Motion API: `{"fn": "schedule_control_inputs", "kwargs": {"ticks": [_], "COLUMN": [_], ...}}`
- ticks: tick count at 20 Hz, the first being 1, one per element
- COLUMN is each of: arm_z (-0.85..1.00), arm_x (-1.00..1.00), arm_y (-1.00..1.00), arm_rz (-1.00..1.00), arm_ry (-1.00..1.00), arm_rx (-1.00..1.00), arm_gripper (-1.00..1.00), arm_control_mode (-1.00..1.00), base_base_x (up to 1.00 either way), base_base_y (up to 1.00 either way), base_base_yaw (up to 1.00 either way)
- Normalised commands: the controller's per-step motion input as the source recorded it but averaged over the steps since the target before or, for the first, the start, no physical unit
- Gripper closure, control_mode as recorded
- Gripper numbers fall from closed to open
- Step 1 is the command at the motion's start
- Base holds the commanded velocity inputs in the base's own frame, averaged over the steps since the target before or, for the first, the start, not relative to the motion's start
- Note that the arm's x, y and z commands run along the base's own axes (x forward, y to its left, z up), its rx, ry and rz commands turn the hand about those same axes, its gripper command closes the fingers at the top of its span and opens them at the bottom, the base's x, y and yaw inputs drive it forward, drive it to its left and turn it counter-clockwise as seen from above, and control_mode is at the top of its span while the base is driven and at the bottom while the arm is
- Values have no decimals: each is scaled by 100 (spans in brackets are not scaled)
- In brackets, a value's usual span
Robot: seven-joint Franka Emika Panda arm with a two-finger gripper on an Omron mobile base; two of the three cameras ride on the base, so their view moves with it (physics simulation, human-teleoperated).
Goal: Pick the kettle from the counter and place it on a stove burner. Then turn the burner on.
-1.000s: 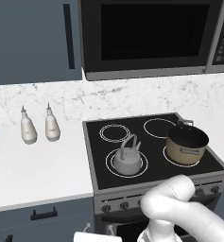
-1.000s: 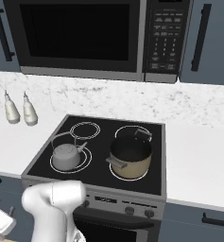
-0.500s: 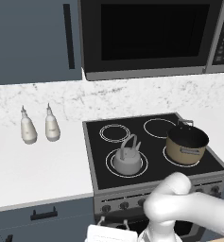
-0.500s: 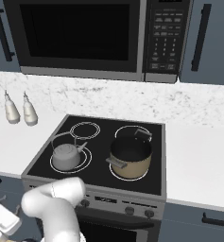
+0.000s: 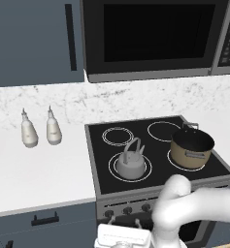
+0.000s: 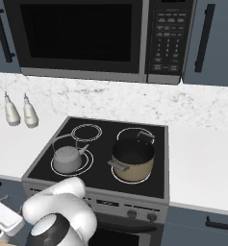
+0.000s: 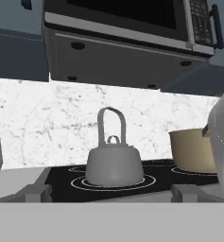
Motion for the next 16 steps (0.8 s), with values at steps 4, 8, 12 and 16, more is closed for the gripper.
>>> {"fn": "schedule_control_inputs", "kwargs": {"ticks": [4,8,12,16], "arm_z": [1,0,-5,-12], "arm_x": [0,4,11,16], "arm_y": [0,0,0,0], "arm_rz": [12,14,15,13], "arm_ry": [5,9,11,9], "arm_rx": [7,2,0,0], "arm_gripper": [-100,-100,-100,-100], "arm_control_mode": [-100,-100,-100,-100], "base_base_x": [0,0,0,0], "base_base_y": [0,0,0,0], "base_base_yaw": [0,0,0,0]}}
